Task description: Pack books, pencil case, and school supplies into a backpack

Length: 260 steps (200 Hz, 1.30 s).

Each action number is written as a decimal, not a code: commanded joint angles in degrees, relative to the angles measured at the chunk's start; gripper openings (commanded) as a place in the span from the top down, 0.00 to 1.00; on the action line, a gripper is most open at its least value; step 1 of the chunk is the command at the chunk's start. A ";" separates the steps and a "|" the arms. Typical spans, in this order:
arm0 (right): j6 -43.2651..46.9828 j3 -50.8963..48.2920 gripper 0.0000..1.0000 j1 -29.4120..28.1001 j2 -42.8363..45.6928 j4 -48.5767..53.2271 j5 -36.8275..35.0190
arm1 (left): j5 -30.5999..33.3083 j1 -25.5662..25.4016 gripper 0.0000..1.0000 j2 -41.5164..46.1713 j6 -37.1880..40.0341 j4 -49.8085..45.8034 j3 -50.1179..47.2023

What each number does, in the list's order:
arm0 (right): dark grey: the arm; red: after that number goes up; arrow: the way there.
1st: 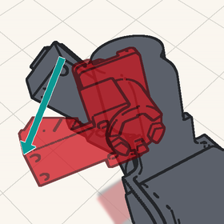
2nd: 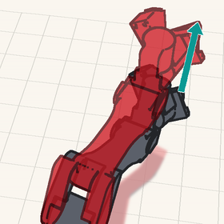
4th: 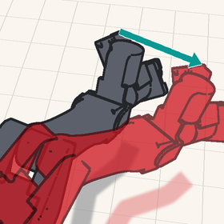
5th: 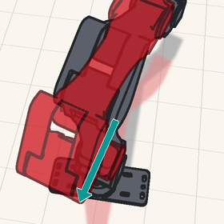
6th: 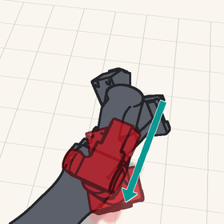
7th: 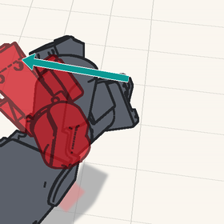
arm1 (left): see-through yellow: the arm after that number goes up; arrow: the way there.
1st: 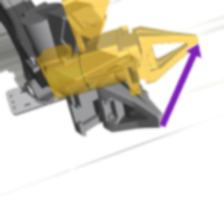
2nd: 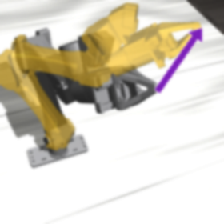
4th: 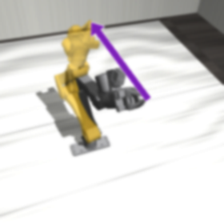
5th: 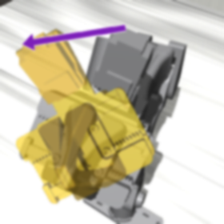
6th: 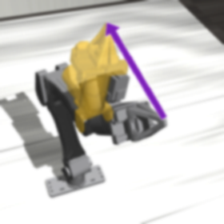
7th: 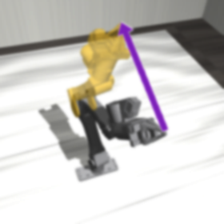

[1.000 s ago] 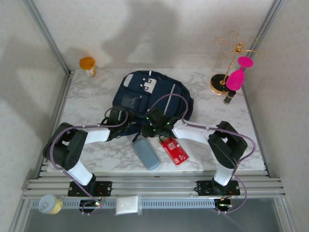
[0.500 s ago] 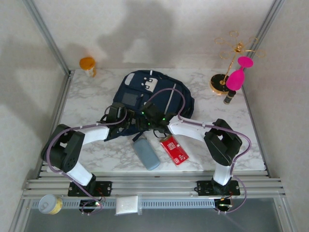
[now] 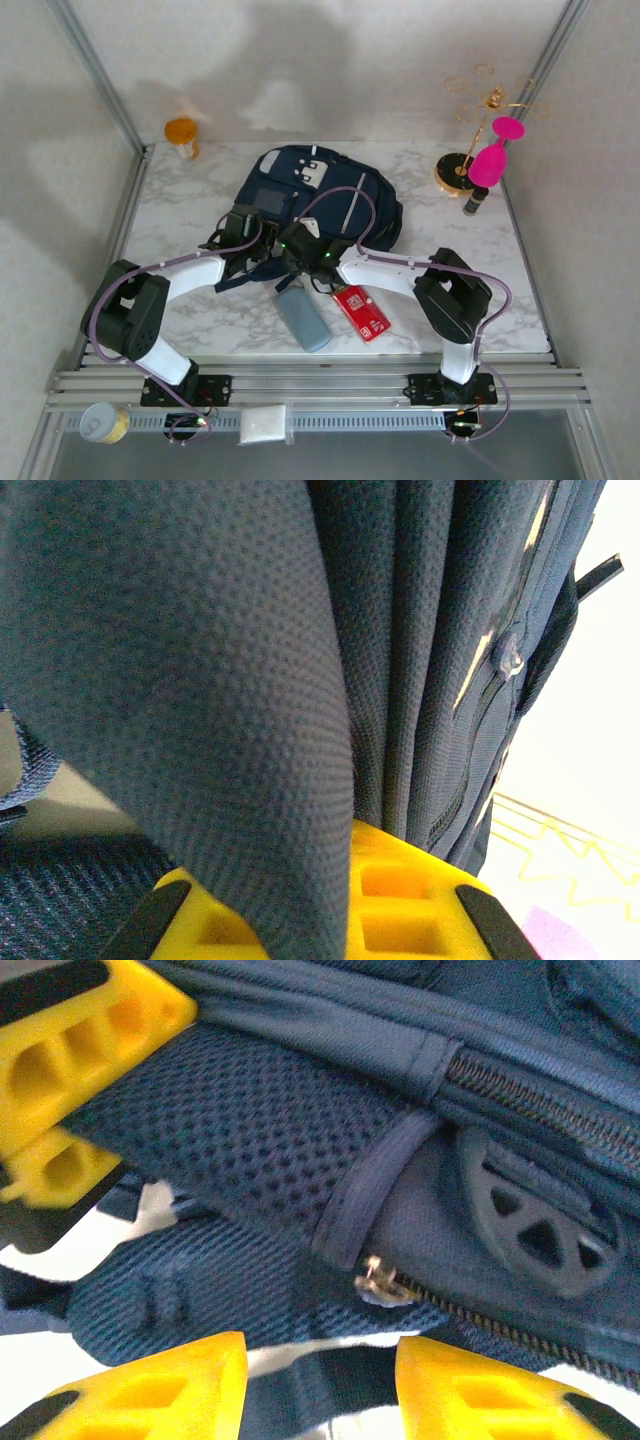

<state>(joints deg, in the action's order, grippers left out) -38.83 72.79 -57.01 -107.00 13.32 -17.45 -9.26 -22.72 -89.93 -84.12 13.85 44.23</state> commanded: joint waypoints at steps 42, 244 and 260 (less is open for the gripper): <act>-0.49 0.74 0.63 1.50 -2.34 -4.04 -10.19 | -0.74 -1.00 1.00 3.62 -0.51 2.28 3.50; 2.93 2.82 0.71 3.61 -2.66 -3.76 -4.87 | 0.91 -0.76 1.00 3.65 0.64 1.53 4.38; 2.79 2.72 0.75 4.41 -2.79 -4.25 -4.20 | 0.99 -0.76 1.00 3.54 0.56 1.53 4.29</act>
<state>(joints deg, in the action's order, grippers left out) -36.05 73.38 -54.17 -108.73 9.69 -21.30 -8.32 -22.94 -89.30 -84.03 11.73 45.67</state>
